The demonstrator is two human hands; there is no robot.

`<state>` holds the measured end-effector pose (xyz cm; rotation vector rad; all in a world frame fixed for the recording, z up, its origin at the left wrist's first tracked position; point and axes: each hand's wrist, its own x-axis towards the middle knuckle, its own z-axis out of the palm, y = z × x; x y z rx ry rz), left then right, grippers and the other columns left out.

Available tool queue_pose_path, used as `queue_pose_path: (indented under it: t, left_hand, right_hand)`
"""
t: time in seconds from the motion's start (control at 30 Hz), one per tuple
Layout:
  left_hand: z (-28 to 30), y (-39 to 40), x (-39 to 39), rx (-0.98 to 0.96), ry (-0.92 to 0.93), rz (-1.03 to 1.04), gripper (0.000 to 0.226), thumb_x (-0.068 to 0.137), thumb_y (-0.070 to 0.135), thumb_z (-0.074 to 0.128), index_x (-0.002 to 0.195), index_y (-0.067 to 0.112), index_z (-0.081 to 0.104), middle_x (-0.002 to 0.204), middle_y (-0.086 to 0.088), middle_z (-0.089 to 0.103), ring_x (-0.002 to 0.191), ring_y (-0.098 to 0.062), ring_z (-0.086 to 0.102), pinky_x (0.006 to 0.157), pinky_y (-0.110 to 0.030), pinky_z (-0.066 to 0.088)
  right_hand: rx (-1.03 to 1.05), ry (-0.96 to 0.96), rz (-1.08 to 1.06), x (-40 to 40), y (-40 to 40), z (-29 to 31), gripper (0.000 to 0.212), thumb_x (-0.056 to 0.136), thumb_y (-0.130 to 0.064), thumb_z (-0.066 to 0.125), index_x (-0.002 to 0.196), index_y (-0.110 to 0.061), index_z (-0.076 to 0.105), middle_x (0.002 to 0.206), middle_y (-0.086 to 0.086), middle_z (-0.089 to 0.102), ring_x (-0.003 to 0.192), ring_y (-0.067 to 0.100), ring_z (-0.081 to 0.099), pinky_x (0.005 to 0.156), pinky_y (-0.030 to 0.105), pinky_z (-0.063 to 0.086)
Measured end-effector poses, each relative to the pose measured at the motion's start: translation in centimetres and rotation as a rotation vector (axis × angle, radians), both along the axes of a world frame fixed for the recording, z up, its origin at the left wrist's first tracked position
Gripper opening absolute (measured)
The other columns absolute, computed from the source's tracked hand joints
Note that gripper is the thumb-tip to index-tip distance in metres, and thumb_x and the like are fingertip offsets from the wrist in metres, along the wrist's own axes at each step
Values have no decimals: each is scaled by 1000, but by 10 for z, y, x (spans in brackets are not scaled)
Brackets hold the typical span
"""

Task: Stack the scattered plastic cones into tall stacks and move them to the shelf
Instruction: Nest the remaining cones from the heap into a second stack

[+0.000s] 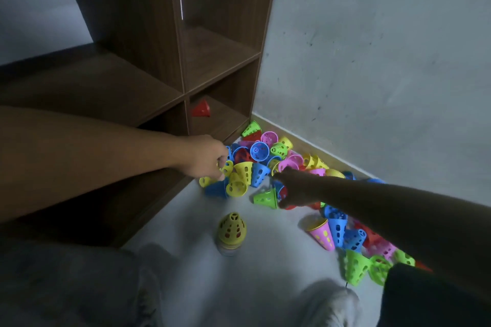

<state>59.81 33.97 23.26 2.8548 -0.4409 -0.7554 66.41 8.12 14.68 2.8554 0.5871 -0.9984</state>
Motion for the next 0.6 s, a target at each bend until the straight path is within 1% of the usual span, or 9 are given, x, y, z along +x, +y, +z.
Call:
queue_pose_path:
  t: [0.07,0.13,0.2,0.27,0.33,0.37,0.43,0.53,0.6]
  left_hand:
    - [-16,-4,9,65,55,-41,39,96,39,66,125,14,59,115,0,65,100,-18,58,85,-30,47]
    - [-34,-9,19,119,99,-79,43,96,40,65,129,14,57,122,-3,63,109,-21,58,84,-27,44]
    - [-52,-16,32,134,120,-88,45,96,40,65,131,14,57,127,-5,62,115,-22,58,83,-26,42]
    - [-70,-24,48,124,117,-79,45,96,39,65,132,13,57,126,-6,63,114,-22,58,81,-26,41]
    - [-90,-35,67,100,110,-57,45,95,39,66,131,12,57,123,-7,64,110,-22,59,76,-25,39]
    - [-99,-39,75,75,109,-31,46,95,39,67,130,12,58,123,-7,64,109,-23,59,76,-26,40]
    - [-118,-44,97,2,91,60,47,93,39,70,129,12,58,125,-8,63,110,-24,59,82,-29,45]
    - [-151,-38,119,-101,4,224,46,89,37,74,128,16,60,127,-9,62,112,-25,60,91,-33,50]
    - [-176,-31,120,-85,-35,271,49,87,34,76,130,17,59,132,-12,57,115,-28,59,97,-38,50]
  right_hand:
    - [87,-88,-44,2,-5,-13,90,81,-38,79,154,-19,30,150,16,37,130,34,49,103,43,50]
    - [164,-160,-120,9,-14,-28,96,79,-39,81,156,-20,27,154,16,33,134,36,44,108,49,45]
    - [223,-170,-231,21,-23,-45,97,77,-39,82,155,-20,29,157,16,29,137,38,41,111,52,41]
    - [265,-164,-279,30,-32,-63,96,77,-42,82,155,-24,29,158,16,26,138,38,40,112,53,40]
    - [308,-147,-313,37,-43,-86,91,80,-43,79,155,-28,29,158,14,24,134,36,44,110,48,43]
    - [338,-148,-328,39,-48,-95,86,83,-42,76,155,-29,31,156,13,26,131,34,47,108,44,45]
    - [373,-152,-373,43,-52,-112,75,89,-41,71,153,-28,34,151,14,34,124,33,53,101,40,49]
    - [375,-137,-403,47,-53,-133,70,91,-43,67,152,-29,34,147,16,39,123,36,54,101,43,50]
    - [380,-110,-432,49,-53,-144,71,92,-43,66,153,-32,32,144,16,39,123,37,53,101,43,50]
